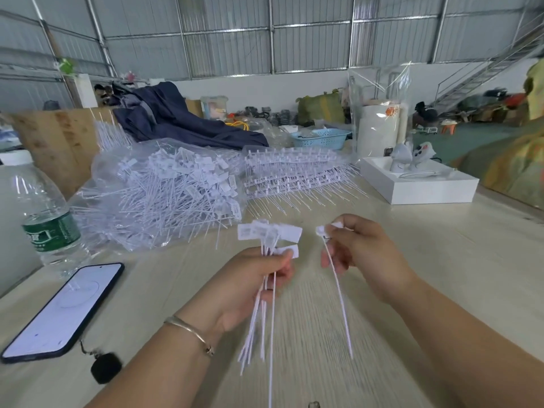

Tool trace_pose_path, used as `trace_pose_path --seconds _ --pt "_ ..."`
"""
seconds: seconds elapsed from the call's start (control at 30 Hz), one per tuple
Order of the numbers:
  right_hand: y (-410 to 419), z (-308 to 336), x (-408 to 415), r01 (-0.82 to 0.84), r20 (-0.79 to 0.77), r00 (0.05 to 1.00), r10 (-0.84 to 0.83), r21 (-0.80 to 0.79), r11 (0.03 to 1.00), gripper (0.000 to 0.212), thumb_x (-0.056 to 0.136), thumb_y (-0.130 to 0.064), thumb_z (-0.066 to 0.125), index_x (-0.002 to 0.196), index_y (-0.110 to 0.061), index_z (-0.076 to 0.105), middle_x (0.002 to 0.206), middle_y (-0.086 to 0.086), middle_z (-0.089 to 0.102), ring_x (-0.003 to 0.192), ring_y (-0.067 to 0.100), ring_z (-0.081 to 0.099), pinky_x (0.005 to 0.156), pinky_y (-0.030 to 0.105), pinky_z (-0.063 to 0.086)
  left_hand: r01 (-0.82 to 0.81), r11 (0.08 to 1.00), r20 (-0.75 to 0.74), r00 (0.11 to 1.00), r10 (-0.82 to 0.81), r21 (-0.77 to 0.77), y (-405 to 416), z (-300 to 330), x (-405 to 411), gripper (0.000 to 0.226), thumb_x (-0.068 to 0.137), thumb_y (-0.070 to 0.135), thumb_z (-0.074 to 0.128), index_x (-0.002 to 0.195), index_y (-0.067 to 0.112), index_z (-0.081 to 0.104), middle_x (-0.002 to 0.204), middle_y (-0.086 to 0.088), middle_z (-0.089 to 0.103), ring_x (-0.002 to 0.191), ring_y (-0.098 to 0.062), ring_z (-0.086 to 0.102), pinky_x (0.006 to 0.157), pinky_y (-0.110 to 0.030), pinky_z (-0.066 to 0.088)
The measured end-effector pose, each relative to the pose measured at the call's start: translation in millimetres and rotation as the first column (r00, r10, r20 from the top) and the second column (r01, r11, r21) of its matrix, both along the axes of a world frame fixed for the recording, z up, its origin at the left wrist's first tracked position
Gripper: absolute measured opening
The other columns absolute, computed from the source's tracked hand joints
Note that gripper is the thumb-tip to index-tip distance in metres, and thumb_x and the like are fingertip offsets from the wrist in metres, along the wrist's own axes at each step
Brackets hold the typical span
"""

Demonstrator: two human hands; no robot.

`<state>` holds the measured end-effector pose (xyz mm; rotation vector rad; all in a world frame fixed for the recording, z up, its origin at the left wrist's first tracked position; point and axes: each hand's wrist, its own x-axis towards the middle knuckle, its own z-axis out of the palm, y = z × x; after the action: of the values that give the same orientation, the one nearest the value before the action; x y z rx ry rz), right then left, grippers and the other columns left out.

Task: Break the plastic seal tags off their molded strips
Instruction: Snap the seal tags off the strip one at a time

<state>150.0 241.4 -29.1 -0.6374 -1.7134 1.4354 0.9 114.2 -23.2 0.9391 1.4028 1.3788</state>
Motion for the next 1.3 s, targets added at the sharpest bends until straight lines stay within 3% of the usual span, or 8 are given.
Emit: trace_pose_path --seconds 0.13,0.23,0.4,0.5,0.73,1.0,1.17,1.3 --pt "-12 4 1 -0.142 -0.156 0.982 0.107 -0.231 0.963 0.02 0.076 -0.021 0.068 0.077 -0.009 0.053 0.073 0.025 0.067 0.049 0.026 0.062 0.05 0.027 0.045 -0.084 0.995 0.209 0.975 0.07 0.057 1 -4 6 0.02 0.097 0.017 0.052 0.098 -0.002 0.058 0.088 -0.018 0.07 0.075 -0.028 0.069 0.064 -0.038 0.06" --pt "-22 -1 -4 -0.207 -0.194 0.967 0.166 -0.214 0.955 0.016 0.08 -0.013 0.067 0.081 -0.002 0.056 0.074 0.022 0.069 0.06 0.026 0.067 0.054 0.027 0.05 -0.04 0.994 0.113 0.993 0.028 0.106 0 -7 14 0.03 0.103 0.025 0.043 0.099 0.005 0.065 0.092 -0.016 0.073 0.072 -0.03 0.07 0.065 -0.04 0.06" --pt "-33 -12 -17 -0.044 -0.032 0.998 0.048 0.107 0.993 0.027 0.081 -0.02 0.073 0.094 -0.001 0.06 0.081 0.015 0.064 0.067 0.016 0.059 0.067 0.036 0.051 -0.177 0.971 -0.111 0.974 0.196 0.162 5 -9 16 0.032 0.101 0.034 0.046 0.073 0.02 0.052 0.051 0.003 0.041 0.038 -0.009 0.03 0.038 -0.017 0.024" --pt "-38 -17 -20 -0.316 0.113 0.938 0.327 -0.103 0.943 0.051 0.076 -0.036 0.078 0.113 -0.009 0.056 0.101 0.019 0.067 0.087 0.022 0.065 0.081 0.041 0.053 -0.221 0.934 0.104 0.974 0.199 0.281 6 -5 14 0.015 0.093 0.026 0.057 0.085 0.014 0.061 0.047 0.007 0.035 0.037 -0.005 0.032 0.037 -0.017 0.03" --pt "-53 -17 -18 -0.604 0.287 0.72 0.632 -0.19 0.774 0.01 0.095 -0.009 0.057 0.101 -0.002 0.059 0.089 0.019 0.067 0.068 0.023 0.066 0.069 0.032 0.05 -0.345 0.864 0.407 0.895 0.184 0.367 5 -13 12 0.012 0.09 0.012 0.054 0.098 0.005 0.059 0.062 0.002 0.037 0.052 -0.008 0.032 0.045 -0.017 0.029" --pt "-59 -18 -22 -0.419 0.299 0.847 0.44 -0.135 0.898 0.036 0.099 0.004 0.032 0.088 -0.023 0.054 0.054 -0.016 0.049 0.041 -0.005 0.042 0.044 0.011 0.027 -0.186 0.933 -0.156 0.957 0.243 0.309 -2 -32 22 0.02 0.097 0.019 0.049 0.091 0.007 0.064 0.08 -0.01 0.065 0.058 -0.012 0.053 0.05 -0.022 0.041" --pt "-63 -19 -29 -0.398 0.255 0.882 0.396 -0.043 0.916 0.044 0.099 0.005 0.029 0.124 -0.024 0.05 0.06 -0.019 0.052 0.047 -0.006 0.046 0.046 0.007 0.034 -0.237 0.927 -0.074 0.96 0.269 0.289 -1 -34 23 0.029 0.099 0.014 0.047 0.08 0.012 0.068 0.069 -0.01 0.064 0.05 -0.016 0.054 0.045 -0.024 0.041" --pt "-62 -23 -28 -0.417 0.342 0.863 0.372 0.064 0.907 0.015 0.094 -0.003 0.046 0.101 -0.007 0.059 0.068 0.002 0.057 0.054 0.016 0.05 0.052 0.028 0.044 -0.172 0.963 -0.044 0.982 0.185 0.208 -2 -31 19 0.034 0.103 0.023 0.04 0.083 0.015 0.066 0.09 -0.015 0.072 0.046 -0.03 0.056 0.04 -0.026 0.041"
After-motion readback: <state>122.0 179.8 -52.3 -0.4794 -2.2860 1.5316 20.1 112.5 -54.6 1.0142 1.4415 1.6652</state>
